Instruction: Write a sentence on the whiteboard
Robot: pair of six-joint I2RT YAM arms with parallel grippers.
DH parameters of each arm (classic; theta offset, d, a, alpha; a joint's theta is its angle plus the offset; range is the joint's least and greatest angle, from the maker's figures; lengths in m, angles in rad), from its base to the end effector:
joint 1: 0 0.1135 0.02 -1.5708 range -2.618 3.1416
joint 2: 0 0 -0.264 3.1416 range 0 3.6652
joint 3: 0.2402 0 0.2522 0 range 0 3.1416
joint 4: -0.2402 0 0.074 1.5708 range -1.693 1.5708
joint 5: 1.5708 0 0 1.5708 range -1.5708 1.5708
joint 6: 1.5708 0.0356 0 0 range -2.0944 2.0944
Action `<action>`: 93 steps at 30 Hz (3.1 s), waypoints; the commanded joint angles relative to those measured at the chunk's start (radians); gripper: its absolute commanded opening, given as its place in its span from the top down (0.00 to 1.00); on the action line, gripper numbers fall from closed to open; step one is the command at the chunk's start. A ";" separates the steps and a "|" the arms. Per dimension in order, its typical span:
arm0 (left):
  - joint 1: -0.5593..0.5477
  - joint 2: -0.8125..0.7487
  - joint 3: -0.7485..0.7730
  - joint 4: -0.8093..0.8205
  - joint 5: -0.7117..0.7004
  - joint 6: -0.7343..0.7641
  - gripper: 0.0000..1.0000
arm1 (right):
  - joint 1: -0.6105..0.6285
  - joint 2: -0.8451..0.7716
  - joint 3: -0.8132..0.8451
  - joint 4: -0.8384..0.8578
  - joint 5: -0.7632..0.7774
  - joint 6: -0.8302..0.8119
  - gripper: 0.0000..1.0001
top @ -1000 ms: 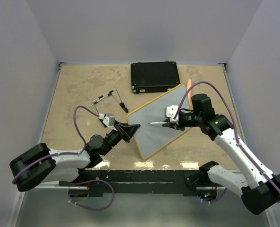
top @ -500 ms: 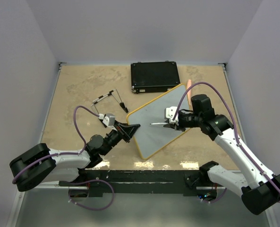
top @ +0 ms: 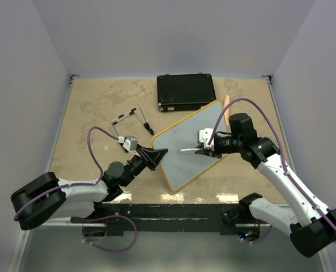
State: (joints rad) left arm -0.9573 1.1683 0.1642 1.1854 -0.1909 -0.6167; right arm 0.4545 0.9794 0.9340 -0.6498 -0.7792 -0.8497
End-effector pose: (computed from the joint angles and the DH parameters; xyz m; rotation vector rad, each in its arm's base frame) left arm 0.1241 -0.1644 0.2016 0.0837 1.4951 -1.1638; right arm 0.1656 0.1088 0.3179 -1.5721 1.4036 0.6430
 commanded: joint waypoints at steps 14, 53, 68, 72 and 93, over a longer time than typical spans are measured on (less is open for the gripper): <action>-0.020 -0.030 0.040 -0.033 -0.031 0.063 1.00 | -0.007 0.018 0.069 -0.091 -0.126 -0.083 1.00; -0.031 -0.006 0.061 -0.044 -0.042 0.075 1.00 | -0.031 0.031 0.060 -0.076 -0.114 -0.072 1.00; -0.031 -0.002 0.058 -0.040 -0.042 0.074 1.00 | -0.030 0.030 0.057 -0.073 -0.109 -0.069 1.00; -0.031 -0.001 0.057 -0.038 -0.044 0.074 1.00 | -0.031 0.028 0.057 -0.073 -0.109 -0.069 1.00; -0.031 0.013 0.052 -0.023 -0.048 0.055 1.00 | -0.028 0.025 0.058 -0.033 -0.066 -0.023 1.00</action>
State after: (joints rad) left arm -0.9787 1.1671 0.1928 1.1439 -0.2176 -0.6086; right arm 0.4290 1.0145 0.9661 -0.7242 -0.8692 -0.9058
